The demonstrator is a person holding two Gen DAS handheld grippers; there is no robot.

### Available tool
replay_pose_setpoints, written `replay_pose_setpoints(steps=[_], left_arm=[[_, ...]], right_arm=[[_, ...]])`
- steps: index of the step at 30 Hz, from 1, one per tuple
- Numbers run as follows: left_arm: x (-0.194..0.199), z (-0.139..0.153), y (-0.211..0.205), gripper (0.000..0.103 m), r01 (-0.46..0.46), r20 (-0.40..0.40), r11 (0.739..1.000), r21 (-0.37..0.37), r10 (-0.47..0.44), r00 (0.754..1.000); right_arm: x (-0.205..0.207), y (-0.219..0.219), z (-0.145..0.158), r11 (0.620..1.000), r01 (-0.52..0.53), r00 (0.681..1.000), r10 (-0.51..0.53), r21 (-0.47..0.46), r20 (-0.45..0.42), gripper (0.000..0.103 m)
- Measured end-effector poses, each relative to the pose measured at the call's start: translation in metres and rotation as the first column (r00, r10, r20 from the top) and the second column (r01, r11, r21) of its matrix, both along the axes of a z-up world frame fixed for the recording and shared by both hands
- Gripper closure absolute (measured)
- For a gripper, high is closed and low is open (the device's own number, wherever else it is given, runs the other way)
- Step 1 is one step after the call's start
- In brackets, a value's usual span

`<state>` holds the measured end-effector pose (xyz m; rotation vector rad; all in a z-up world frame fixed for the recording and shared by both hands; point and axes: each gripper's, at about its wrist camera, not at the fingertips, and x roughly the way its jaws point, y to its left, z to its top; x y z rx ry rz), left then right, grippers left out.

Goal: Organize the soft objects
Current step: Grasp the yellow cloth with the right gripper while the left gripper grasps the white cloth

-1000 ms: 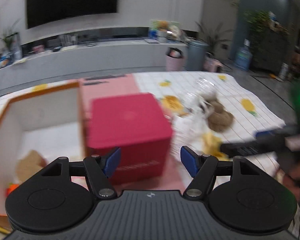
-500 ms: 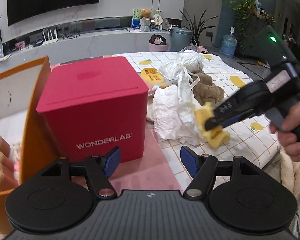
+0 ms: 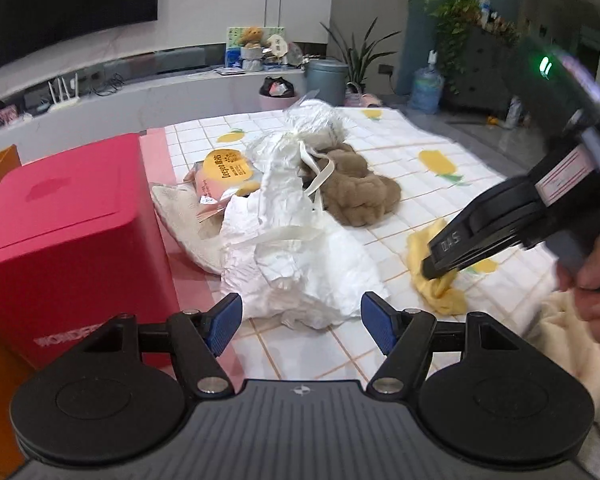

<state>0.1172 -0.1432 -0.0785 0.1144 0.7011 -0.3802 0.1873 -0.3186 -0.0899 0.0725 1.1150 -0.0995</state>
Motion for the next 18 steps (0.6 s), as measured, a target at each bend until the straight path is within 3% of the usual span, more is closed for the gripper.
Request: replay_pose_setpoints(steps=[3,9,14,15,16,18], left_arm=[[0.012,-0.013,-0.006,0.023,-0.072,-0.037,0.997,0.013,0.072,0.997],[0.036,-0.025,0.004,0.023,-0.123,-0.142,0.972,-0.202,0.096,0.985],[0.042,-0.03,-0.003,0.028,-0.152,-0.111,0.97,-0.19,0.132,0.985],[0.041,-0.031,-0.004,0.047,-0.156,-0.103,0.968,-0.198,0.138,0.985],[0.04,-0.032,-0.004,0.073,-0.16,-0.091,0.965,-0.206,0.144,0.985],[0.038,-0.035,-0.005,0.081,-0.152,-0.079,0.967,-0.203,0.139,0.987]], right_arm=[[0.0,-0.001,0.005,1.0,0.007,1.0,-0.006,-0.031,0.028,0.087],[0.002,-0.007,0.008,0.999,0.041,0.998,-0.04,-0.001,0.05,0.085],[0.001,-0.008,0.011,0.999,0.041,0.997,-0.042,0.014,0.066,0.085],[0.0,-0.008,0.012,0.999,0.041,0.997,-0.042,0.019,0.069,0.085],[0.0,-0.008,0.012,0.999,0.04,0.997,-0.041,0.018,0.072,0.085],[0.0,-0.008,0.013,0.999,0.042,0.996,-0.042,0.01,0.077,0.085]])
